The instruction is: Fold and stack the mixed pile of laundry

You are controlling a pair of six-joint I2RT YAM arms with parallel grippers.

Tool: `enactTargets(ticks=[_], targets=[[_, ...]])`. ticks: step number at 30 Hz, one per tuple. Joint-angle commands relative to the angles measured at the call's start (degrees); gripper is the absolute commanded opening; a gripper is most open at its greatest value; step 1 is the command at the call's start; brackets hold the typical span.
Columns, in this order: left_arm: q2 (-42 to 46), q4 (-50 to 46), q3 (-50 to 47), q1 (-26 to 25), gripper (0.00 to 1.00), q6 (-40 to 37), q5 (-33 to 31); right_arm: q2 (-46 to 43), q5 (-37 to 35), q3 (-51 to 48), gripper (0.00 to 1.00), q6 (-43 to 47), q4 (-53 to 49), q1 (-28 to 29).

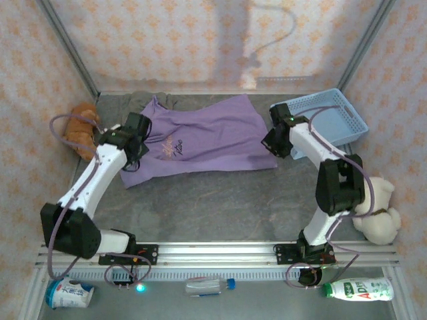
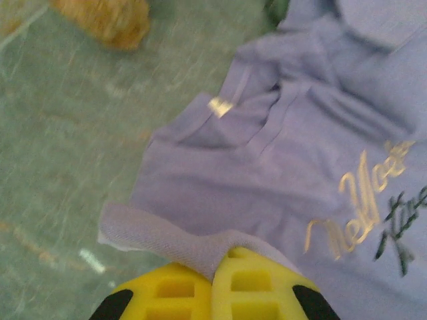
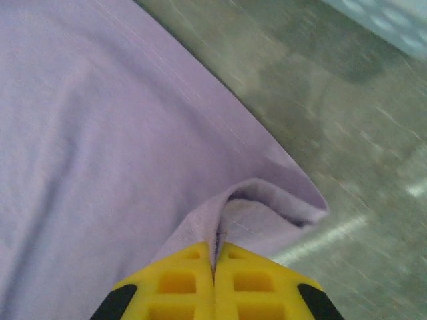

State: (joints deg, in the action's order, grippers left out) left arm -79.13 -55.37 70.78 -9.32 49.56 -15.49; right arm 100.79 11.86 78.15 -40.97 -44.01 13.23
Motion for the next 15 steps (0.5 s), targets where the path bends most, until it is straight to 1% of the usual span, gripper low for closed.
enactTargets(ticks=[1, 7, 8, 9, 10, 11, 12, 13, 15], targets=[[-5.8, 4.1, 7.1, 1.2, 0.0, -6.9, -3.5, 5.1, -2.4, 7.0, 0.0, -0.6, -0.5, -0.8], [-20.5, 2.9, 19.9, 2.3, 0.0, -13.9, -1.4, 15.0, -2.0, 18.6, 0.0, -0.4, -0.5, -1.5], [-23.2, 2.3, 22.5, 2.6, 0.02, -14.9, -0.4, 16.7, -2.1, 20.8, 0.0, 0.3, -0.6, -1.5], [-26.0, 1.5, 25.1, 2.8, 0.21, -16.1, 1.1, 18.5, -2.9, 24.1, 0.05, 0.6, -2.0, -1.6], [-28.3, -0.1, 27.9, 3.1, 0.61, -16.3, 1.8, 19.6, -3.3, 26.3, 0.17, 1.1, -2.8, -1.6], [-31.3, -3.3, 30.9, 3.2, 0.98, -16.2, 1.8, 20.4, -3.5, 28.6, 0.36, 1.9, -3.5, -1.6], [-33.6, -5.9, 34.3, 3.3, 1.0, -17.0, 2.0, 20.5, -3.9, 30.2, 0.48, 2.6, -3.8, -1.7], [-34.5, -7.2, 36.2, 3.2, 1.0, -17.6, 2.0, 20.1, -3.8, 30.7, 0.52, 3.5, -3.7, -1.7], [-33.1, -7.3, 36.2, 3.2, 1.0, -18.6, 2.2, 17.6, -3.7, 29.7, 0.53, 5.7, -2.6, -1.7]])
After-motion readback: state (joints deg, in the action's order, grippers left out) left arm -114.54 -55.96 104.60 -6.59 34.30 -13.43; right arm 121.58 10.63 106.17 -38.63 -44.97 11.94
